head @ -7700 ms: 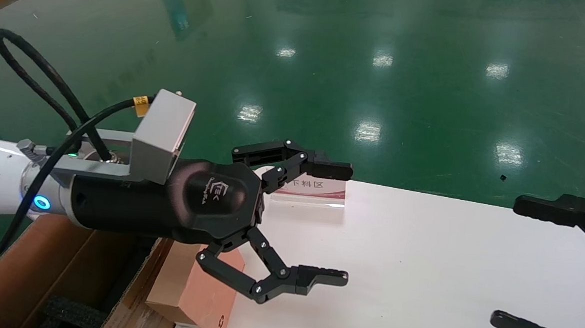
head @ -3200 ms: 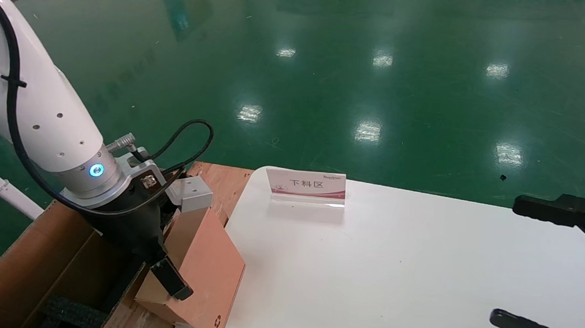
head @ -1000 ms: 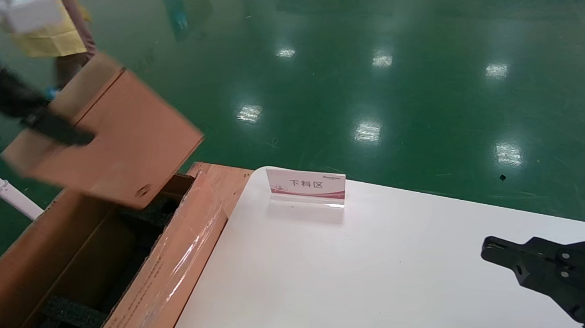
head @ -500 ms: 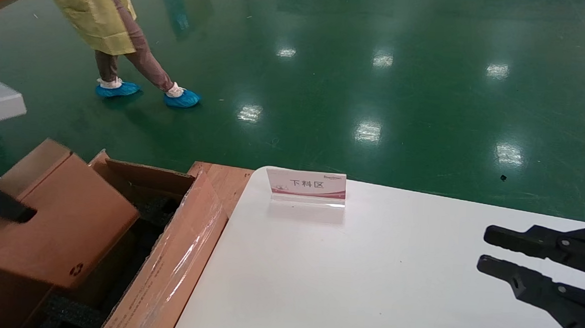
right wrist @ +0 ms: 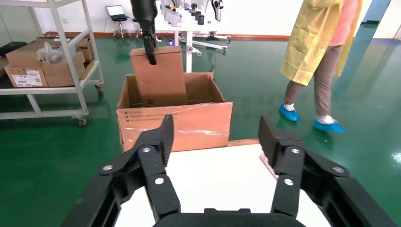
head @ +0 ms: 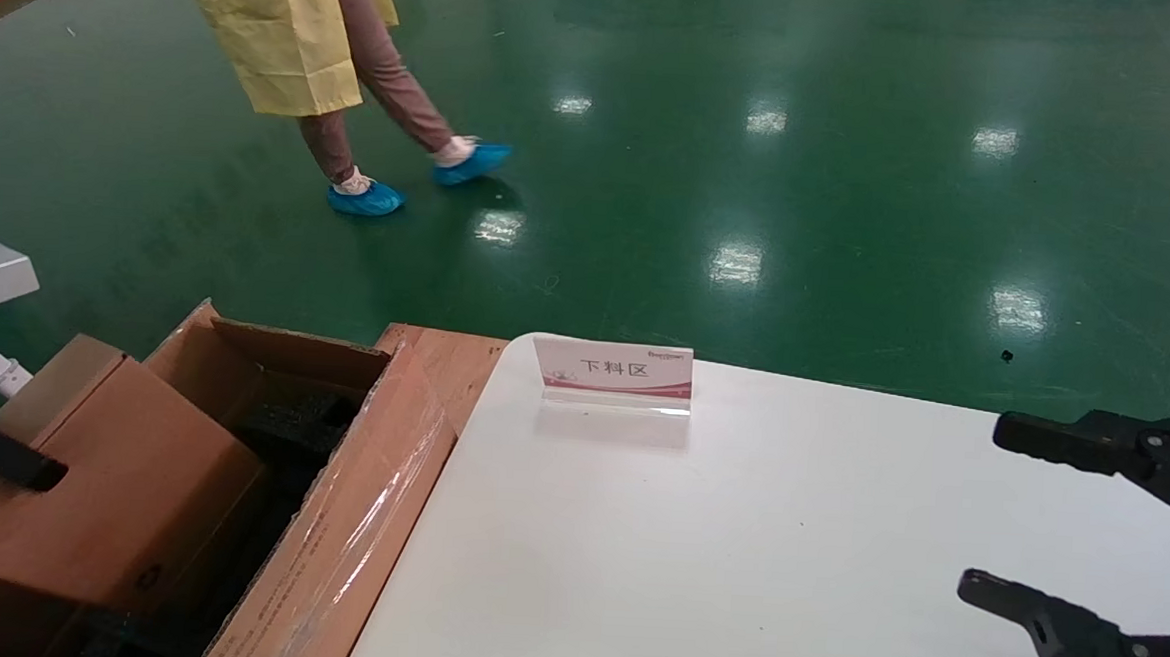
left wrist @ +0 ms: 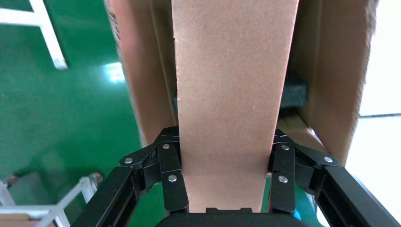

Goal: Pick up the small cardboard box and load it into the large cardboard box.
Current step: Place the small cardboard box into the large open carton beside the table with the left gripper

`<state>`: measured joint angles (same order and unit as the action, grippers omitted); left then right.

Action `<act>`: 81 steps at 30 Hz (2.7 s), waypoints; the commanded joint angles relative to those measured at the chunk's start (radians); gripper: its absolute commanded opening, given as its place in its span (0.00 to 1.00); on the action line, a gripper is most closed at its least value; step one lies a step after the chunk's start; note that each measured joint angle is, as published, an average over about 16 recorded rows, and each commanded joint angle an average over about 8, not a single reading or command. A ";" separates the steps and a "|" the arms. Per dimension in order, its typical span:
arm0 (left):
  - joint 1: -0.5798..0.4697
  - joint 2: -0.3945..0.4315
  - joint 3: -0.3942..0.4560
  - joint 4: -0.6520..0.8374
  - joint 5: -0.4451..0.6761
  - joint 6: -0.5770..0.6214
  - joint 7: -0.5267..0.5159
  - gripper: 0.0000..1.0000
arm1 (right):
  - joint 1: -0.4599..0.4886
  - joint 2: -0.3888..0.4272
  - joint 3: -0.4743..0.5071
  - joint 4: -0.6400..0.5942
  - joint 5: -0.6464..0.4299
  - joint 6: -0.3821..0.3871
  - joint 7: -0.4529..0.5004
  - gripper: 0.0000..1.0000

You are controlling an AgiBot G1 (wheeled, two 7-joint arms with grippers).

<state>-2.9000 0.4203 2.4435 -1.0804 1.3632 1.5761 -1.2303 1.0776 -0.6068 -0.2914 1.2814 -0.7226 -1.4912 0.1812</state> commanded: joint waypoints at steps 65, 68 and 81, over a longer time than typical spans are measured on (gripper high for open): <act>0.441 0.185 -0.015 0.280 -0.060 -0.260 -0.014 0.00 | 0.001 0.002 -0.004 0.000 0.003 0.002 -0.002 1.00; 0.449 0.199 -0.016 0.293 -0.056 -0.268 -0.019 0.00 | 0.001 0.002 -0.004 0.000 0.003 0.002 -0.002 1.00; 0.510 0.256 -0.003 0.321 -0.036 -0.292 -0.062 0.00 | 0.001 0.002 -0.005 0.000 0.003 0.002 -0.002 1.00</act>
<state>-2.3894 0.6723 2.4399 -0.7610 1.3260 1.2802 -1.2917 1.0787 -0.6049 -0.2961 1.2814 -0.7194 -1.4892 0.1788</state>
